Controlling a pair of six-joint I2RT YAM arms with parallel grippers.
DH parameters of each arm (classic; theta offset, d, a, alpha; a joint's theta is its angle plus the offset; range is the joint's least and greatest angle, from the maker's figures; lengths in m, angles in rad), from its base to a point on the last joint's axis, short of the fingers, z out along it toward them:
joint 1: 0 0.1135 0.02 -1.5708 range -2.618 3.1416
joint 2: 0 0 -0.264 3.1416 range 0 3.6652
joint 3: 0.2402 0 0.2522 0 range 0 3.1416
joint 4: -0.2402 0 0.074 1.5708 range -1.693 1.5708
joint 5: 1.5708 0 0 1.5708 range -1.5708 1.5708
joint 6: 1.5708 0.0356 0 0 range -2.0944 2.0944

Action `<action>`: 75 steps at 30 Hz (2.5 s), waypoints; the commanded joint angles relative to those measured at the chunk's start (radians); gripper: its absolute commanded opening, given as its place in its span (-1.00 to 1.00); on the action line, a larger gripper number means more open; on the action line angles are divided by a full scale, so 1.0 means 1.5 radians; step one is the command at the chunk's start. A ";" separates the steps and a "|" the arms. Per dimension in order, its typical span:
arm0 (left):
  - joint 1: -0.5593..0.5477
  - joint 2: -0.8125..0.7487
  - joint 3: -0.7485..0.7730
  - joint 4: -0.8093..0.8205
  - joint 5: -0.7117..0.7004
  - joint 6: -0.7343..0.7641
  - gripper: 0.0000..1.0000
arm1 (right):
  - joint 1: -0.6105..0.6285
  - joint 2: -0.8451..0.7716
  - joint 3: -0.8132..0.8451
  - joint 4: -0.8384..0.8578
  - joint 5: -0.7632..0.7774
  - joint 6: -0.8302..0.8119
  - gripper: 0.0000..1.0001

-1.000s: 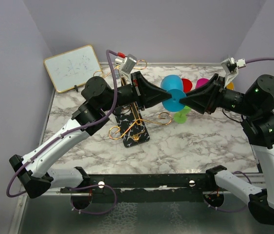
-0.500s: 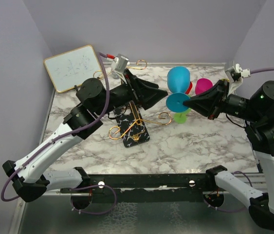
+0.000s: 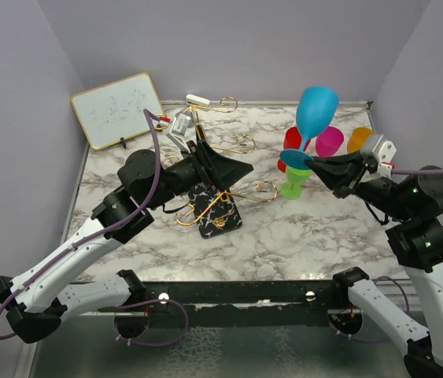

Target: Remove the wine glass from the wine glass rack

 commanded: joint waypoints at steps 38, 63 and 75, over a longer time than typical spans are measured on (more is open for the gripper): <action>-0.002 -0.138 0.024 -0.261 -0.217 -0.182 0.35 | 0.579 0.278 -0.052 0.476 0.623 -0.583 -0.98; -0.002 -0.129 -0.028 -0.190 -0.196 -0.207 -1.00 | 0.742 0.308 -0.134 0.581 0.735 -0.674 -0.94; -0.002 -0.245 -0.094 -0.185 -0.304 -0.169 -1.00 | 0.742 0.122 -0.111 0.273 0.809 -0.379 -0.09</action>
